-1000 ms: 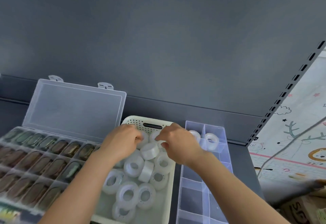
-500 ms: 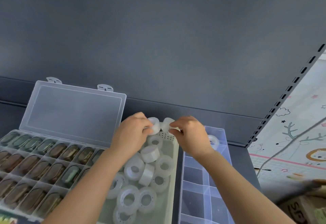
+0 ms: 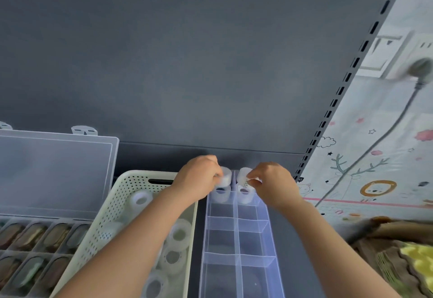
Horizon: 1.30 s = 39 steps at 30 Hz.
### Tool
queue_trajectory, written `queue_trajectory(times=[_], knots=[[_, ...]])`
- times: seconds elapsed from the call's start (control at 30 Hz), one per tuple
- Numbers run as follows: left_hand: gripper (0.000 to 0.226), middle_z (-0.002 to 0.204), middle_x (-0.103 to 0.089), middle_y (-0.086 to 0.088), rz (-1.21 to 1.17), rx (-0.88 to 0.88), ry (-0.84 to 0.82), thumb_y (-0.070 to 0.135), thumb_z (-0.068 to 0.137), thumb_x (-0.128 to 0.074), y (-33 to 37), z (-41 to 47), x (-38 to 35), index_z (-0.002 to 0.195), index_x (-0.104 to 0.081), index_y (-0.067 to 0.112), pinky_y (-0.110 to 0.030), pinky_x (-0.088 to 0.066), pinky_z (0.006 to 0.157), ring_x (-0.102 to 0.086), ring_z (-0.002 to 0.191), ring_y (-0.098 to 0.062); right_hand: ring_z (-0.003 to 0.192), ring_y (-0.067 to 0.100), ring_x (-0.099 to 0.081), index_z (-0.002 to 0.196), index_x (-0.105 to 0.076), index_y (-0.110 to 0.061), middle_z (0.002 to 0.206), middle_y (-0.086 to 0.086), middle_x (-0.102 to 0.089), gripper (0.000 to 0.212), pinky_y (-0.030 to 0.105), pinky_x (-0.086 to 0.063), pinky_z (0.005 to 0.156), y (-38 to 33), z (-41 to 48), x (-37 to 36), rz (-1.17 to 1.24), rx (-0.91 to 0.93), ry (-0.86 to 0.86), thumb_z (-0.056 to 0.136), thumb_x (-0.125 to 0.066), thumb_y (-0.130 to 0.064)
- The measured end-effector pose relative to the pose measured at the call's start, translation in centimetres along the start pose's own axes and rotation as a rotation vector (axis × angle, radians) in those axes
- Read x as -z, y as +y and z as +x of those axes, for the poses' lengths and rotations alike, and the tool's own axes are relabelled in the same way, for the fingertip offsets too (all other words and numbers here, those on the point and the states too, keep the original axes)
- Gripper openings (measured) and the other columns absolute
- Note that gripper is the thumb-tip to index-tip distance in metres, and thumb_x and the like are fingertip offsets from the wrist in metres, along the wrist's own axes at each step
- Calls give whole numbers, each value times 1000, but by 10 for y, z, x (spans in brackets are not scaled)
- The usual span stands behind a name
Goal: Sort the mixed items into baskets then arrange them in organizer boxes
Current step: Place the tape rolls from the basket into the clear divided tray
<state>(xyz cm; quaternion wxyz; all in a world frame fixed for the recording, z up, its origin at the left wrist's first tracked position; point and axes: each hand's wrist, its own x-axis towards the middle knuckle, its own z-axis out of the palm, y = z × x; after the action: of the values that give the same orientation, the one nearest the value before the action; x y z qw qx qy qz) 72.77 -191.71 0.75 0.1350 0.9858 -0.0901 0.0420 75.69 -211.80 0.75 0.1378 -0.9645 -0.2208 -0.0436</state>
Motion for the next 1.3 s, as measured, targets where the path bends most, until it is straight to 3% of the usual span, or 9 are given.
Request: queue_trajectory(times=[0.23,0.37,0.47,0.6,0.83,0.97,1.1,1.17,1.3], knots=[[13,93,-54,-4,45,-29,-115,12,86,-59,-2,13,-10,82,-70,7,-41,-49,74,-54,88,-25,102,21,-60,100,-74,-25,107,-3,-68,18,32,-51,82,4,12,-8,26,-46,-173,89,-61,-19],[15,91,-54,-8,60,-81,-182,1,83,-55,-6,13,-14,70,-61,1,-41,-47,74,-50,90,-26,82,35,-52,69,-62,-11,85,12,-58,16,28,-34,61,5,16,-12,-63,-35,-291,78,-51,-3],[16,88,-53,-8,50,-74,-168,-1,82,-54,-6,12,-15,67,-58,2,-42,-47,73,-50,88,-26,71,24,-35,61,-46,-15,76,4,-43,21,29,-31,60,5,16,-13,-72,-12,-308,75,-46,1],[17,94,-57,-3,5,-72,-96,12,91,-56,-7,1,-12,87,-68,2,-42,-46,81,-50,93,-21,88,25,-55,85,-71,-19,92,2,-61,21,31,-49,72,-2,7,-8,-6,-2,-183,89,-51,-15],[22,98,-63,4,-92,-46,161,11,90,-59,-18,-51,27,107,-73,18,-32,-43,83,-52,95,-16,95,17,-58,96,-75,-20,98,-2,-70,16,29,-44,79,-64,-28,1,239,277,-16,87,-65,-29],[21,98,-62,2,17,190,71,11,90,-56,-47,-88,41,100,-73,19,-35,-47,80,-56,94,-19,103,16,-51,104,-72,-23,104,-5,-68,28,29,-43,85,-103,-42,-7,236,449,-133,83,-67,-41],[22,84,-59,-3,-28,302,-107,27,92,-58,-64,-116,40,79,-68,13,-34,-46,74,-55,83,-22,103,21,-47,103,-71,-24,103,-1,-66,38,35,-38,89,-128,-47,-21,-85,539,-213,79,-63,-53],[27,79,-56,2,-128,309,-162,40,87,-65,-64,-124,36,67,-65,21,-35,-45,73,-55,77,-17,101,23,-47,99,-71,-22,100,1,-66,42,35,-36,87,-135,-47,-26,-225,533,-234,78,-62,-57],[16,85,-53,12,-177,281,-129,42,79,-73,-64,-130,27,82,-71,26,-31,-47,76,-52,80,-7,100,24,-51,97,-70,-20,98,1,-67,27,34,-34,83,-144,-49,-35,-251,498,-208,83,-61,-41]])
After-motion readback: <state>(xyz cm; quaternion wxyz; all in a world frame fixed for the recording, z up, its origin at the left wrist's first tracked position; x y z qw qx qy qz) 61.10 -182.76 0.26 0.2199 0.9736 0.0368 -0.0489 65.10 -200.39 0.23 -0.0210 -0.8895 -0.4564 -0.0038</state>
